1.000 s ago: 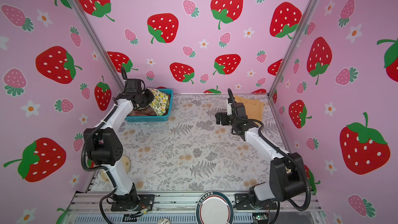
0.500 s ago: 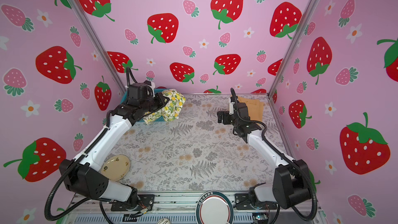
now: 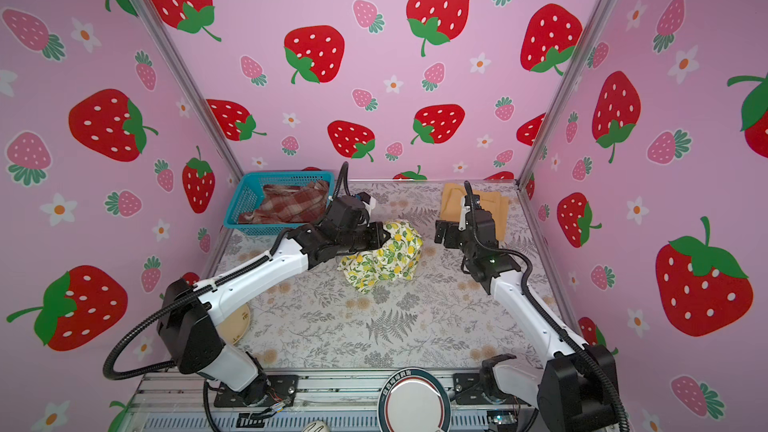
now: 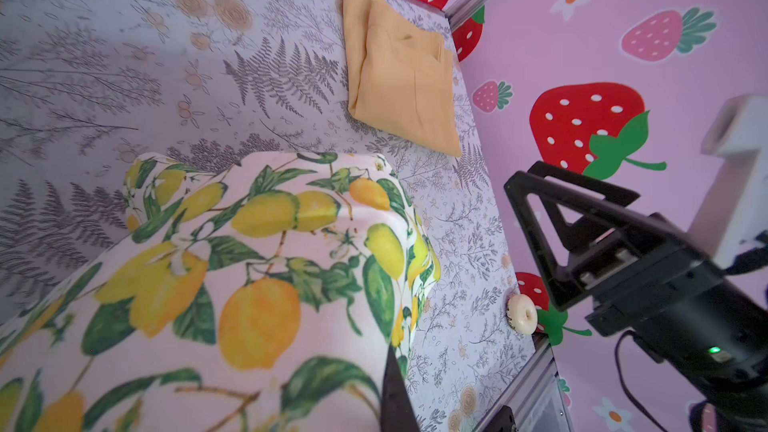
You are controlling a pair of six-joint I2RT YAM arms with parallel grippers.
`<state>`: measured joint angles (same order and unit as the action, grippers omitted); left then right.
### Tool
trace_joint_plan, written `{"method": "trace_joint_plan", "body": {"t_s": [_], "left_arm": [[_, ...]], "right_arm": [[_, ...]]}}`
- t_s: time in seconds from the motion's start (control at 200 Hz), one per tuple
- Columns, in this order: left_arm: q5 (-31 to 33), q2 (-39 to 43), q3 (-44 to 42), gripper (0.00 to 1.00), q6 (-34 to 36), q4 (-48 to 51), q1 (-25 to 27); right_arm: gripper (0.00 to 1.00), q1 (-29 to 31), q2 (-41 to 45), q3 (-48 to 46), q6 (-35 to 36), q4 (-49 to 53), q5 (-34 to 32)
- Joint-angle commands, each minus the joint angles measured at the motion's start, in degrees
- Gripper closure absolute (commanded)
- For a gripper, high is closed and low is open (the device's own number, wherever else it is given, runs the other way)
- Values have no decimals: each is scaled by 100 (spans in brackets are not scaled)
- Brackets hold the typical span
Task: Fold and stack the skirts
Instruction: 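Pull the lemon-print skirt out of the basket with the left gripper onto the table, then grasp the lemon-print skirt edge with the right gripper while the left gripper holds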
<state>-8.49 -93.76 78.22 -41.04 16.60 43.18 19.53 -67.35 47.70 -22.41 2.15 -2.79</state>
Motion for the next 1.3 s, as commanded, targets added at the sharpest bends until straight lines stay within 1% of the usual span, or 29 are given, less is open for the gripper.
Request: {"method": "trace_joint_plan", "body": {"t_s": [0.0,0.065,0.09,0.255,0.305,0.315,0.335,0.415,0.44,0.475,0.5,0.51,0.53,0.545,0.655,0.68,0.725,0.831,0.966,1.041,1.156,1.296], "left_arm": [[113,-322,108,100,-107,-455,278],[98,-620,289,100,-141,-499,454],[-90,-739,374,100,-152,-500,538],[-259,-1436,849,100,-256,-528,994],[-312,-1586,926,96,-312,-561,1071],[-329,-1613,942,91,-327,-561,1086],[-357,-1660,969,85,-350,-561,1099],[-405,-1699,941,72,-439,-588,1105],[-361,-1650,885,66,-442,-624,1096],[-267,-1548,797,50,-420,-647,1080],[-212,-1462,735,35,-382,-662,1063],[-194,-1420,714,32,-364,-661,1053],[-179,-1354,684,20,-336,-643,1030],[-166,-1294,671,18,-304,-611,1013],[26,-816,463,17,-128,-208,826],[276,-679,365,17,-94,-123,788],[462,-415,121,16,-63,-23,686],[613,207,-646,15,-194,-72,371],[833,841,-1667,14,-384,-267,139],[780,1029,-2116,14,-537,-435,77],[734,1238,-2645,14,-678,-659,77],[801,1309,-3026,14,-752,-859,37]], "right_arm": [[0,-161,86,-162,-110,-32,116],[0,-264,89,-212,-92,-32,225],[0,-301,103,-232,-83,-24,247],[0,-553,325,-468,63,-11,138],[0,-627,387,-506,101,29,63],[0,-637,404,-503,104,46,36],[0,-650,420,-516,106,75,-15],[0,-678,417,-501,214,139,62],[0,-677,403,-490,234,163,101],[0,-678,355,-496,252,195,176],[0,-678,318,-495,270,204,240],[0,-678,299,-498,279,206,273],[0,-678,261,-490,293,219,321],[0,-679,227,-485,314,223,382],[0,-649,-11,-508,268,187,958],[0,-607,-43,-524,238,141,1081],[0,-477,-74,-559,195,40,1156],[0,-11,-121,-464,195,-23,952],[0,532,-393,-163,220,22,982],[0,813,-523,-45,222,147,857],[0,1289,-343,-196,158,245,253],[0,1395,-46,-607,-65,381,-119]]}}
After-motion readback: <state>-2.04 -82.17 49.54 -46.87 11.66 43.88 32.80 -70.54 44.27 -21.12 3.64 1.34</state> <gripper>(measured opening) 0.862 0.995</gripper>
